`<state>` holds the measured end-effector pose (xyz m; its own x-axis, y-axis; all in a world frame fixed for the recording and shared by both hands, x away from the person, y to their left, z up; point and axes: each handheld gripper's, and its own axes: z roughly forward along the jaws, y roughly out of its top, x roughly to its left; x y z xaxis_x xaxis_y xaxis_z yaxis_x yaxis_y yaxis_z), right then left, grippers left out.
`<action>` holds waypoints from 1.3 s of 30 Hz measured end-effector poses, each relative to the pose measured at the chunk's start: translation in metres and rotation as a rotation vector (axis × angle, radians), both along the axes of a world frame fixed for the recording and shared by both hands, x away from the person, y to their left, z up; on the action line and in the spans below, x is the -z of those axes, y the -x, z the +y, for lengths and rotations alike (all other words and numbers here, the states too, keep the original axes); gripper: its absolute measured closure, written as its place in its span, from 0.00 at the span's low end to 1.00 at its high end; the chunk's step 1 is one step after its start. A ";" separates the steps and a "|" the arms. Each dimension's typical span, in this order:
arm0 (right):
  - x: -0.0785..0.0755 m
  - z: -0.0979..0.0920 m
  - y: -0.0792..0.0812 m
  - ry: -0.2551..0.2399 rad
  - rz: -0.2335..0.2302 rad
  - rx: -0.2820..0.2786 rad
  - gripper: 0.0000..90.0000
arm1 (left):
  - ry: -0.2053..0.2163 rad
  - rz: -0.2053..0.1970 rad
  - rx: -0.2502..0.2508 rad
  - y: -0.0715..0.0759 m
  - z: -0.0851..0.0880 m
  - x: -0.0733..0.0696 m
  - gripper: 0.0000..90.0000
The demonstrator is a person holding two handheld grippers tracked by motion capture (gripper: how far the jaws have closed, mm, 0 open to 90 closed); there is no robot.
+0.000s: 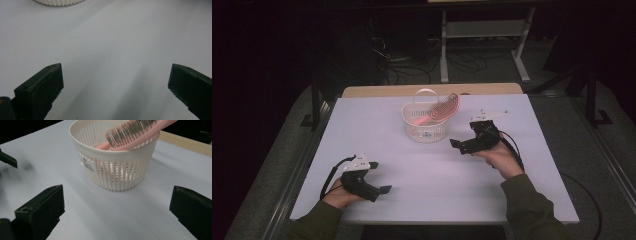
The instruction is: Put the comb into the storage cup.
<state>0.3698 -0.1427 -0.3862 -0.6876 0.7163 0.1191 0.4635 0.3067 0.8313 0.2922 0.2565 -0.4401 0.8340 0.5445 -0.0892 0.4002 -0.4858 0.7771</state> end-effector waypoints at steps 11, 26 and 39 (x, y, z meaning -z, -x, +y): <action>0.009 -0.016 0.022 0.006 -0.004 -0.007 0.00 | 0.012 -0.004 0.003 0.000 0.001 -0.001 0.00; 0.026 -0.033 0.054 0.026 0.022 -0.004 0.00 | 0.018 -0.011 -0.008 0.000 0.003 -0.003 0.00; 0.039 -0.047 0.074 0.023 0.036 0.007 0.00 | 0.025 -0.014 -0.013 0.000 0.004 -0.004 0.00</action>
<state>0.2956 -0.1900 -0.4255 -0.6779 0.7241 0.1269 0.4952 0.3221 0.8069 0.2924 0.2604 -0.4365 0.8282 0.5530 -0.0914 0.3956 -0.4612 0.7942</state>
